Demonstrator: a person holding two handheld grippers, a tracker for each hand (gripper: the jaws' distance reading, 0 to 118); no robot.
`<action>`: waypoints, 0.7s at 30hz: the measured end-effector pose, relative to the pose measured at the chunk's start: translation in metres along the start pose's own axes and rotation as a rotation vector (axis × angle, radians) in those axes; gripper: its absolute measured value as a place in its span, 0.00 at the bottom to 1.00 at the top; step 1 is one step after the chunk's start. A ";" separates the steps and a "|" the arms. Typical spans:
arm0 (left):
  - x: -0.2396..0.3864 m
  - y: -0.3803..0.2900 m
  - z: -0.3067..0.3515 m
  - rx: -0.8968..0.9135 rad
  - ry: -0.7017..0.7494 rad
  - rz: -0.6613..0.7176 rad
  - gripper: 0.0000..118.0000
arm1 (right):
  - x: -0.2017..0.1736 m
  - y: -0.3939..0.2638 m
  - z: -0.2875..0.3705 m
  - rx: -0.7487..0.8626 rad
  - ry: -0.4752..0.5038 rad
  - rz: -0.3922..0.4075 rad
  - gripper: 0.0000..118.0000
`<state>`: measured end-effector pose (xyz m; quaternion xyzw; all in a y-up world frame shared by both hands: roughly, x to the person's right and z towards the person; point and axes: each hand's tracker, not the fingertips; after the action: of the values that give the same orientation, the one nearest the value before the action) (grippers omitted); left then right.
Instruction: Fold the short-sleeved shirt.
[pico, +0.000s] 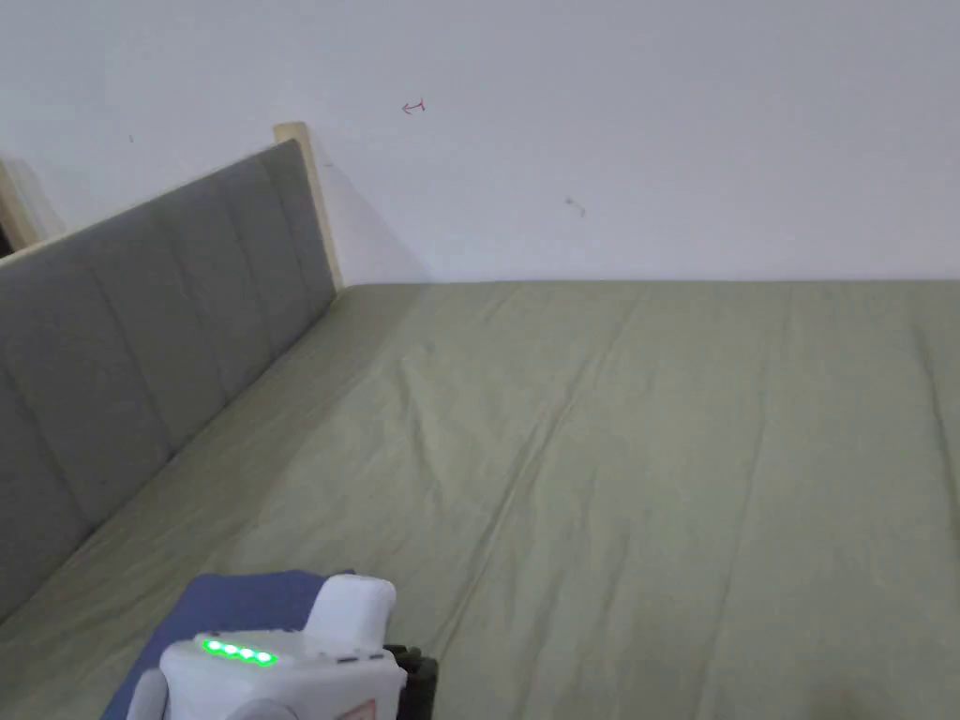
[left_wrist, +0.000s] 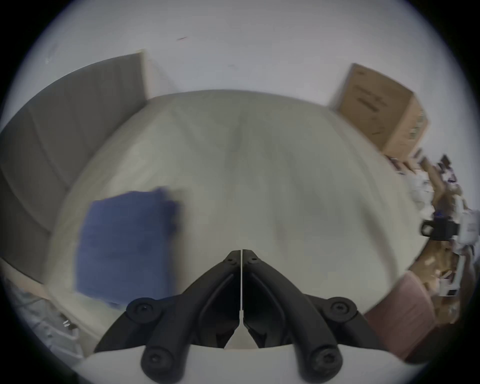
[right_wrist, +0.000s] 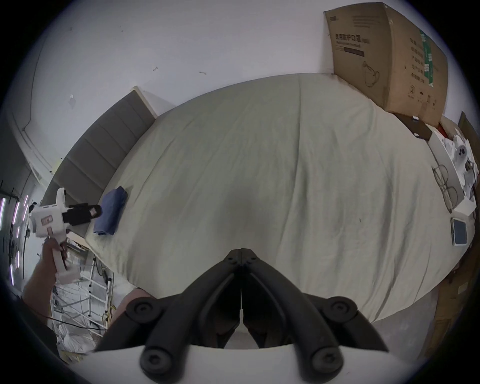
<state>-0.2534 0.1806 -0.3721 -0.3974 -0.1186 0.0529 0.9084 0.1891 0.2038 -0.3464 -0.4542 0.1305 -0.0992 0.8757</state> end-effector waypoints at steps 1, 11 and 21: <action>0.022 -0.005 0.004 0.068 -0.043 0.033 0.00 | -0.001 0.001 0.006 0.018 0.006 0.005 0.00; 0.166 -0.012 0.090 0.734 0.208 -0.097 0.00 | -0.020 -0.002 0.111 0.734 -0.072 0.120 0.00; 0.203 -0.044 0.115 0.897 0.243 -0.154 0.00 | -0.010 -0.044 0.110 0.977 -0.251 0.132 0.00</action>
<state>-0.0872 0.2706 -0.2291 0.0410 -0.0058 -0.0153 0.9990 0.2127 0.2669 -0.2480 0.0095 -0.0087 -0.0377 0.9992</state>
